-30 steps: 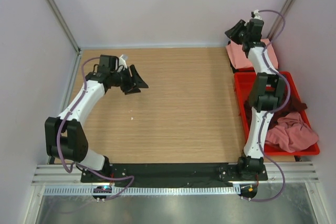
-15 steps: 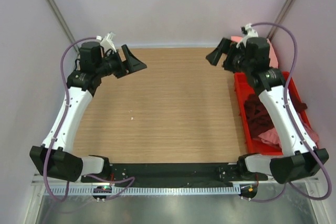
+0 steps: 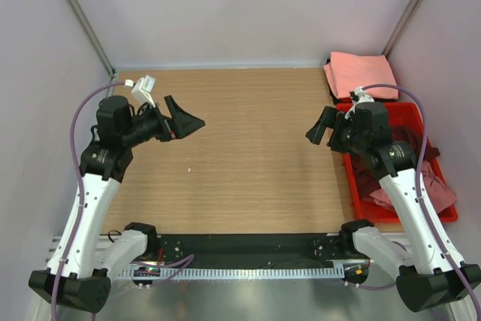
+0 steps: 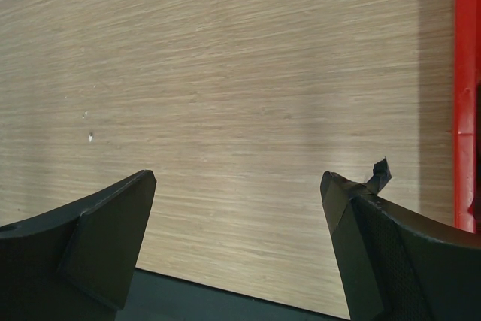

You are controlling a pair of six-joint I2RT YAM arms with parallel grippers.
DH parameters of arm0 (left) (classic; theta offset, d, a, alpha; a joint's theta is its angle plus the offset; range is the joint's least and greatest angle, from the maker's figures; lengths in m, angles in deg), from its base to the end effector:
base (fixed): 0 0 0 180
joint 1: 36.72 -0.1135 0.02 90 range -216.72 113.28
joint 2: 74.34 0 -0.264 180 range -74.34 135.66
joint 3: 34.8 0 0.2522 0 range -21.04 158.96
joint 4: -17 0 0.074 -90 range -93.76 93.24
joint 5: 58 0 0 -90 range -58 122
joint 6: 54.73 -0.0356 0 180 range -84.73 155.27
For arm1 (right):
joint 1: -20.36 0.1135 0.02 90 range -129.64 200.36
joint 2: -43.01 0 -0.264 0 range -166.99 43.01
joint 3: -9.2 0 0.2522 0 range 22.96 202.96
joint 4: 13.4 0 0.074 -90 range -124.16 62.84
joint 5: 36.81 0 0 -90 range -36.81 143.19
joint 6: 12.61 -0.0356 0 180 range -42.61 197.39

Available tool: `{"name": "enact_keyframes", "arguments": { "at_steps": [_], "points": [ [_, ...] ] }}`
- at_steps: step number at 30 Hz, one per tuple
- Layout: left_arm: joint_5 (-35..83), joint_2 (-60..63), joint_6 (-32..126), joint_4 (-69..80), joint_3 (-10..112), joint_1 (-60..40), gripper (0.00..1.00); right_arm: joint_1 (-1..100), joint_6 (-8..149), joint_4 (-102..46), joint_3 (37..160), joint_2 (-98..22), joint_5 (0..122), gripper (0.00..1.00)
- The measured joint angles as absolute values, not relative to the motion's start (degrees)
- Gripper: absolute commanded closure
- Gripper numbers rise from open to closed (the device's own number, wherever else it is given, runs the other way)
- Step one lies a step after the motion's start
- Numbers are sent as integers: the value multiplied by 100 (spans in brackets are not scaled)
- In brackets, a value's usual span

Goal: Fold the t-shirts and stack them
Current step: Neatly place the folded tshirt to the corner

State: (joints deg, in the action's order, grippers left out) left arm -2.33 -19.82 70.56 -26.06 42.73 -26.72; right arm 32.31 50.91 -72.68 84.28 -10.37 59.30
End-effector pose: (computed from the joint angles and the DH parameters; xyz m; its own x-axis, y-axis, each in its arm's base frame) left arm 0.1896 -0.0538 0.3916 -0.6598 -0.3681 -0.6551 0.3478 0.6231 -0.7005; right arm 0.1788 0.0417 0.3519 -0.6627 0.3129 -0.6804 0.0079 0.9114 0.4115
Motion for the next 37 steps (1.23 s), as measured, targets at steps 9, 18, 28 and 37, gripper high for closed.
{"name": "enact_keyframes", "arguments": {
  "at_steps": [9,18,28,37],
  "points": [
    [-233,-2239,6925,-2617,3997,-2672,0,3231,5049,-7268,8428,-1009,5758,0],
    [-220,-2250,6892,-2637,3962,-2672,0,3231,5004,-7261,8428,-972,5664,0],
    [-207,-2272,6813,-2670,3962,-2672,0,3231,5004,-7250,8428,-908,5587,0],
    [-187,-2272,6776,-2715,3962,-2672,0,3231,5006,-7241,8428,-867,5574,0]
  ]
}}
